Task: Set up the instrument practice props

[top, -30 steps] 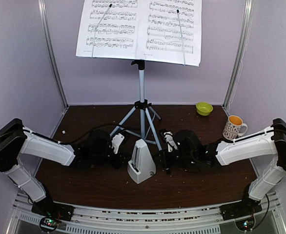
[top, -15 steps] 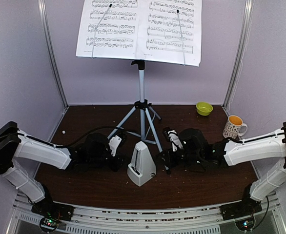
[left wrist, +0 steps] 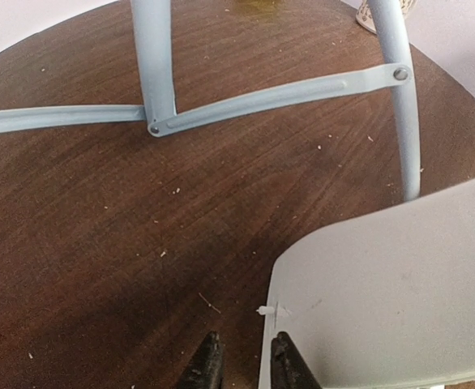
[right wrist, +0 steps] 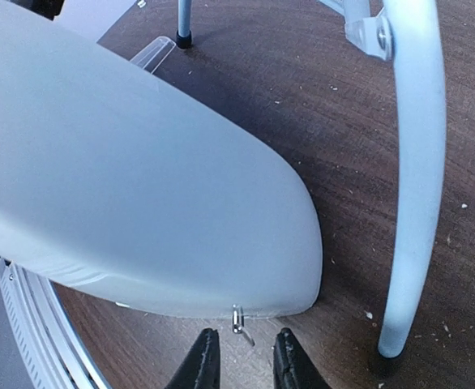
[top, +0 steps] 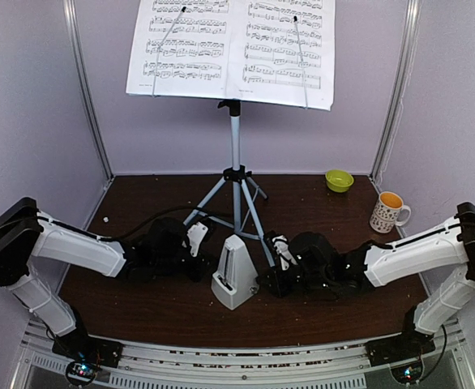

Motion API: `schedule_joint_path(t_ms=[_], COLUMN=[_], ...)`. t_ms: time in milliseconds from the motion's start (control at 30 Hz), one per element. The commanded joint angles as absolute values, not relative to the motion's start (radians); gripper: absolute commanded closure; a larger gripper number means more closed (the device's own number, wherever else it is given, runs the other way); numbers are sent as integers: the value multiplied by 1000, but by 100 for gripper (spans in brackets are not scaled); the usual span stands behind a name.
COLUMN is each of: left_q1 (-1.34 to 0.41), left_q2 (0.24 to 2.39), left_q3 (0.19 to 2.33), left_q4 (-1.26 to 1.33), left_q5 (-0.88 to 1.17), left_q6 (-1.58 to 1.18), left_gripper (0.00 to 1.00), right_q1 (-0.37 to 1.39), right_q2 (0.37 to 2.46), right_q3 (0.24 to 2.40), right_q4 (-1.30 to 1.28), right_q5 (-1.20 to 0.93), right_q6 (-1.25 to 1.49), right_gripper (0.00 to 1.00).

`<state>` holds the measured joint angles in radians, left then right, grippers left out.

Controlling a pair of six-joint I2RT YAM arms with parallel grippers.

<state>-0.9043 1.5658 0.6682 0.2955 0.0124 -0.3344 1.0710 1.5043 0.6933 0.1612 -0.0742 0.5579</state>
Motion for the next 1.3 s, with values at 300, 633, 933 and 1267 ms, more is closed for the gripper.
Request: schedule_joint_path(t_ms=[300,633,933,1267], left_q1=[-909,-954,-952,-890], left_q2=[1526,1515,1462,1358], left_q3=[579,570,537,540], left_q4=[413,485,467,426], left_q5=[83,122,66,114], left_q6=[-342,-340,-346,-340], left_gripper=[80,80,80,75], right_q1=[1038,1016,1008,1008], right_q2=[1604,1628,1517,1377], right_q3=[844,893,830,712], right_q4=[184,154,121,260], right_q5=[-50,-62,-59,-172], right_q6=[532,492,467,394], right_gripper=[76,75,63,19])
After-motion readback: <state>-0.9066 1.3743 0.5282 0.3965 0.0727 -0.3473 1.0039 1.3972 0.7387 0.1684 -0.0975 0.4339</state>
